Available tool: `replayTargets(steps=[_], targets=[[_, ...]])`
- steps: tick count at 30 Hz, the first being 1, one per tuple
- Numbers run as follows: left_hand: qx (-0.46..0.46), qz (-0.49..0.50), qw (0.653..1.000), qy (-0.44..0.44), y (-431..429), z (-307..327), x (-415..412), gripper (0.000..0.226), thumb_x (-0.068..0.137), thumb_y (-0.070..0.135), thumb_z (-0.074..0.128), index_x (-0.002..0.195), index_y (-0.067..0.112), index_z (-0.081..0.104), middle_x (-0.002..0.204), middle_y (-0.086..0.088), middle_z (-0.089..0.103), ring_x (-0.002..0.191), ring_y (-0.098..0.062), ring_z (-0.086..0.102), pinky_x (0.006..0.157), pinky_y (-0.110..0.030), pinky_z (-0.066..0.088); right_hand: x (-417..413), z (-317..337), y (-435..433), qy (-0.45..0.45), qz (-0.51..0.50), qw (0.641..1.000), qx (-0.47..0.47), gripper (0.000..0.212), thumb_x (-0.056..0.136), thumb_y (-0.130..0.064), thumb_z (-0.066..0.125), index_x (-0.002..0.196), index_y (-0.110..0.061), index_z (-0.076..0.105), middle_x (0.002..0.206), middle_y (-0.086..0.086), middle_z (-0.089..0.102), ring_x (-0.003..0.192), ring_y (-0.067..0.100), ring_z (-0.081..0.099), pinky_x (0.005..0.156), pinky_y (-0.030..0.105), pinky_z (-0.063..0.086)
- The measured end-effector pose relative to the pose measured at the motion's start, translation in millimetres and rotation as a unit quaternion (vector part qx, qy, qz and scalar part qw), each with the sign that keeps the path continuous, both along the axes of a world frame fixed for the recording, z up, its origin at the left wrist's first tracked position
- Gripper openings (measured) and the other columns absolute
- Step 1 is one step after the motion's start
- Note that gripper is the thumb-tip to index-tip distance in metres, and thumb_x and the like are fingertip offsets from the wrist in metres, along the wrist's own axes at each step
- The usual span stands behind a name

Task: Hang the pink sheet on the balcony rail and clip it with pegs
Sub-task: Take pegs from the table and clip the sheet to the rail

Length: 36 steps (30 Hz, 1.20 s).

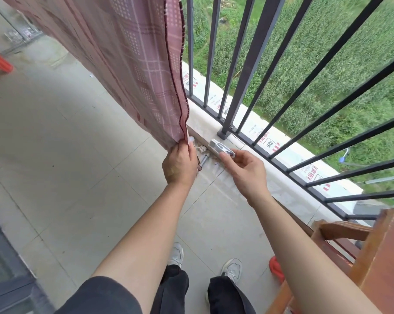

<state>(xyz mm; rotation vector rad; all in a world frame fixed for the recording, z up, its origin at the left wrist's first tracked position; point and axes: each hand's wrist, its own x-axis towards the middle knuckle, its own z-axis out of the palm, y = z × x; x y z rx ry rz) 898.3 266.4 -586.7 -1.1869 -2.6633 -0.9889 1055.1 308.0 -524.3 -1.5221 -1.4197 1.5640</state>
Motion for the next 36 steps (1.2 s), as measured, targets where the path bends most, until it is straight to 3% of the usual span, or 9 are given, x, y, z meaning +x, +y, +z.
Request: replayTargets(steps=[3,6,10,15,19,21,25,31,36], targets=[[0.041,-0.007,0.999,-0.011,-12.9,-1.6,-5.5,0.017,0.082,0.015,0.067,0.069,0.009,0.057,0.063,-0.009,0.061,0.064,-0.030,0.058,0.053,-0.036,0.043,-8.1,3.5,2.2,0.003,0.025,0.999,0.023,0.027,0.081,-0.039,0.080,0.099,-0.020,0.073,0.087,-0.001,0.077,0.084,0.018,0.073,0.077,0.030,0.058],[0.081,0.001,0.995,-0.052,-23.7,-6.4,-10.3,0.026,0.081,0.014,0.072,0.064,0.009,0.053,0.060,-0.007,0.057,0.067,-0.030,0.053,0.060,-0.036,0.039,-9.8,3.3,3.6,0.001,0.032,0.999,0.020,0.024,0.082,-0.037,0.079,0.099,-0.021,0.073,0.088,0.000,0.077,0.078,0.011,0.070,0.076,0.027,0.056],[0.155,0.093,0.977,-0.109,-16.9,-1.1,-8.5,0.021,0.074,0.008,0.063,0.060,0.007,0.048,0.057,-0.006,0.050,0.058,-0.024,0.045,0.057,-0.031,0.031,-8.3,-4.5,1.9,-0.012,0.033,0.999,0.001,0.024,0.082,-0.038,0.079,0.100,-0.022,0.074,0.088,-0.001,0.076,0.077,0.008,0.067,0.077,0.029,0.056],[0.249,0.179,0.910,-0.277,-6.7,9.0,7.2,0.030,0.073,-0.001,0.065,0.088,0.012,0.043,0.089,-0.005,0.053,0.069,-0.020,0.056,0.062,-0.015,0.041,-5.8,-8.7,-0.6,-0.017,0.032,0.999,0.002,0.026,0.080,-0.034,0.082,0.102,-0.022,0.075,0.084,-0.010,0.076,0.075,0.001,0.068,0.078,0.025,0.057],[0.122,0.155,0.949,-0.245,-1.1,-0.6,5.7,0.005,0.079,0.010,0.061,0.081,0.007,0.057,0.081,-0.012,0.065,0.073,-0.033,0.061,0.060,-0.024,0.031,-3.5,-11.3,2.1,-0.012,0.028,1.000,0.004,0.033,0.076,-0.030,0.086,0.106,-0.021,0.074,0.092,-0.007,0.077,0.086,0.006,0.073,0.089,0.033,0.059],[0.085,0.166,0.952,-0.243,2.8,-1.6,1.5,0.010,0.081,0.013,0.059,0.083,0.004,0.058,0.082,-0.015,0.066,0.077,-0.038,0.060,0.061,-0.029,0.031,-3.4,-11.8,2.8,-0.031,0.034,0.999,0.022,0.035,0.075,-0.035,0.086,0.105,-0.021,0.076,0.090,-0.008,0.077,0.086,0.005,0.073,0.090,0.034,0.059],[0.026,0.155,0.963,-0.221,0.3,-1.7,2.0,0.013,0.083,0.020,0.058,0.084,0.008,0.059,0.082,-0.011,0.069,0.077,-0.035,0.061,0.061,-0.030,0.034,-7.6,-9.3,-1.1,-0.086,0.070,0.989,0.096,0.038,0.074,-0.045,0.084,0.104,-0.023,0.078,0.087,-0.008,0.075,0.081,0.005,0.071,0.083,0.033,0.059],[-0.020,0.094,0.973,-0.208,-5.5,-6.5,-1.3,0.017,0.080,0.011,0.060,0.094,0.014,0.067,0.095,-0.008,0.071,0.086,-0.031,0.065,0.065,-0.028,0.040,-24.6,-1.2,-11.4,-0.118,0.132,0.947,0.268,0.022,0.080,-0.033,0.082,0.097,-0.019,0.081,0.073,-0.001,0.070,0.064,0.010,0.063,0.065,0.034,0.055],[-0.073,0.076,0.973,-0.205,-10.3,0.5,-2.7,0.017,0.087,0.009,0.054,0.099,0.008,0.066,0.100,-0.012,0.071,0.092,-0.031,0.067,0.075,-0.034,0.051,-45.2,8.2,-19.4,-0.098,0.138,0.941,0.292,0.019,0.079,-0.032,0.083,0.093,-0.019,0.082,0.070,0.002,0.070,0.063,0.015,0.065,0.063,0.035,0.055]])
